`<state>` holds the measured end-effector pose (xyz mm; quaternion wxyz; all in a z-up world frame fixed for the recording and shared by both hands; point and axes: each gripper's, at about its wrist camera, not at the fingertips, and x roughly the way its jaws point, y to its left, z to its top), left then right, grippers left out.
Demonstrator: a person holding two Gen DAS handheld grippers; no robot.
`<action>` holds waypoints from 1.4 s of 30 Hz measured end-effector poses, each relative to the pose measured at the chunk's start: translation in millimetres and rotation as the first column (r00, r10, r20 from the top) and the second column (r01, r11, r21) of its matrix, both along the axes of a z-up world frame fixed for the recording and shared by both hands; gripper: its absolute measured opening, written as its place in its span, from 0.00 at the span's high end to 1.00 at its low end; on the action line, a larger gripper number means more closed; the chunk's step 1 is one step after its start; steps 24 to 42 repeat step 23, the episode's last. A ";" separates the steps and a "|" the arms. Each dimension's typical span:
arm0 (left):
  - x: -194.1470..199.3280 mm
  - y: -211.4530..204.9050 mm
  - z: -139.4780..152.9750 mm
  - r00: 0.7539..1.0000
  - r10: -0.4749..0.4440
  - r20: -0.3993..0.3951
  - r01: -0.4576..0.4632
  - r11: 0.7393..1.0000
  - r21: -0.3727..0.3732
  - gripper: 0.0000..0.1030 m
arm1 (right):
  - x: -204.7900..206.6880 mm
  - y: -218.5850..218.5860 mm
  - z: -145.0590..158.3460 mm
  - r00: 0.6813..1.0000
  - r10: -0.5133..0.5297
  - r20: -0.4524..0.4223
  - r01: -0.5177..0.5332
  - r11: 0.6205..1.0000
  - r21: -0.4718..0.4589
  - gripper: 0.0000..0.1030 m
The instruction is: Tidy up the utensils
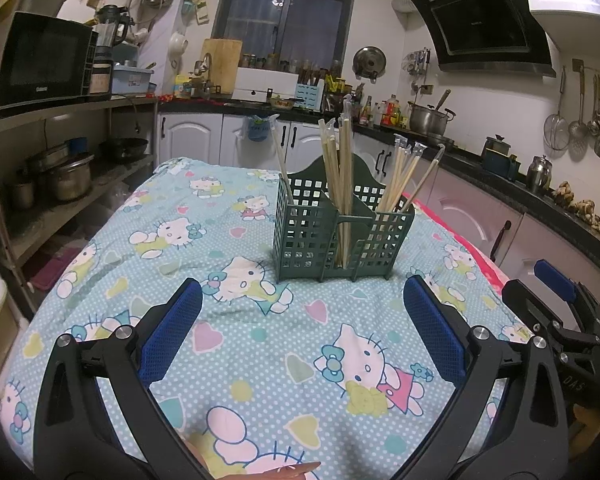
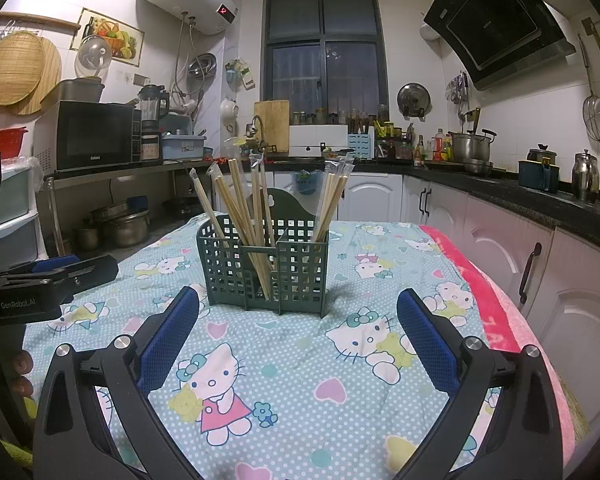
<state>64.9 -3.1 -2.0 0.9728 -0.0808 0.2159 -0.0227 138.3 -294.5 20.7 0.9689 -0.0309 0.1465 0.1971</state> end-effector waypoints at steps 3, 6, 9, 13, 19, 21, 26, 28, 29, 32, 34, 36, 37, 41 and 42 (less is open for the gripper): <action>0.8 1.3 2.2 1.000 -0.004 0.000 0.004 1.000 -0.001 0.10 | 0.1 0.0 -0.2 1.000 0.000 0.000 0.000 1.000 -0.002 0.06; 0.3 2.1 3.3 1.000 0.005 0.008 -0.005 1.000 -0.013 0.10 | 0.2 0.0 0.2 1.000 -0.004 0.001 0.004 1.000 -0.004 0.06; 1.1 3.6 5.2 1.000 0.009 0.011 -0.009 1.000 -0.021 0.10 | 0.3 -1.0 4.3 1.000 -0.016 0.006 0.016 1.000 0.000 0.06; 2.5 3.9 3.1 1.000 0.017 0.006 -0.017 1.000 -0.016 0.10 | 3.1 -5.3 9.5 0.999 -0.036 0.004 0.036 0.999 0.010 0.06; 25.9 26.8 -3.0 0.994 0.066 -0.087 -0.067 0.998 -0.010 0.10 | 30.7 -22.1 9.6 0.992 -0.103 -0.078 0.104 0.994 0.013 0.06; 55.0 47.9 -9.9 0.973 0.112 -0.201 -0.108 0.994 0.034 0.10 | 64.0 -32.3 5.5 0.971 -0.165 -0.172 0.160 0.986 -0.040 0.06; 85.0 72.7 -18.6 0.945 0.168 -0.280 -0.157 0.986 0.063 0.10 | 105.8 -48.1 -4.7 0.927 -0.241 -0.286 0.224 0.970 -0.092 0.06; 85.0 72.7 -18.6 0.945 0.168 -0.280 -0.157 0.986 0.063 0.10 | 105.8 -48.1 -4.7 0.927 -0.241 -0.286 0.224 0.970 -0.092 0.06; 85.0 72.7 -18.6 0.945 0.168 -0.280 -0.157 0.986 0.063 0.10 | 105.8 -48.1 -4.7 0.927 -0.241 -0.286 0.224 0.970 -0.092 0.06; 85.0 72.7 -18.6 0.945 0.168 -0.280 -0.157 0.986 0.063 0.10 | 105.8 -48.1 -4.7 0.927 -0.241 -0.286 0.224 0.970 -0.092 0.06; 85.0 72.7 -18.6 0.945 0.168 -0.280 -0.157 0.986 0.063 0.10 | 105.8 -48.1 -4.7 0.927 -0.241 -0.286 0.224 0.970 -0.092 0.06; 85.0 72.7 -18.6 0.945 0.168 -0.280 -0.157 0.986 0.063 0.10 | 105.8 -48.1 -4.7 0.927 -0.241 -0.286 0.224 0.970 -0.092 0.06; 85.0 72.7 -18.6 0.945 0.168 -0.280 -0.157 0.986 0.063 0.10 | 105.8 -48.1 -4.7 0.927 -0.241 -0.286 0.224 0.970 -0.092 0.06; 85.0 72.7 -18.6 0.945 0.168 -0.280 -0.157 0.986 0.063 0.10 | 105.8 -48.1 -4.7 0.927 -0.241 -0.286 0.224 0.970 -0.092 0.06; 85.0 72.7 -18.6 0.945 0.168 -0.280 -0.157 0.986 0.063 0.10 | 105.8 -48.1 -4.7 0.927 -0.241 -0.286 0.224 0.970 -0.092 0.06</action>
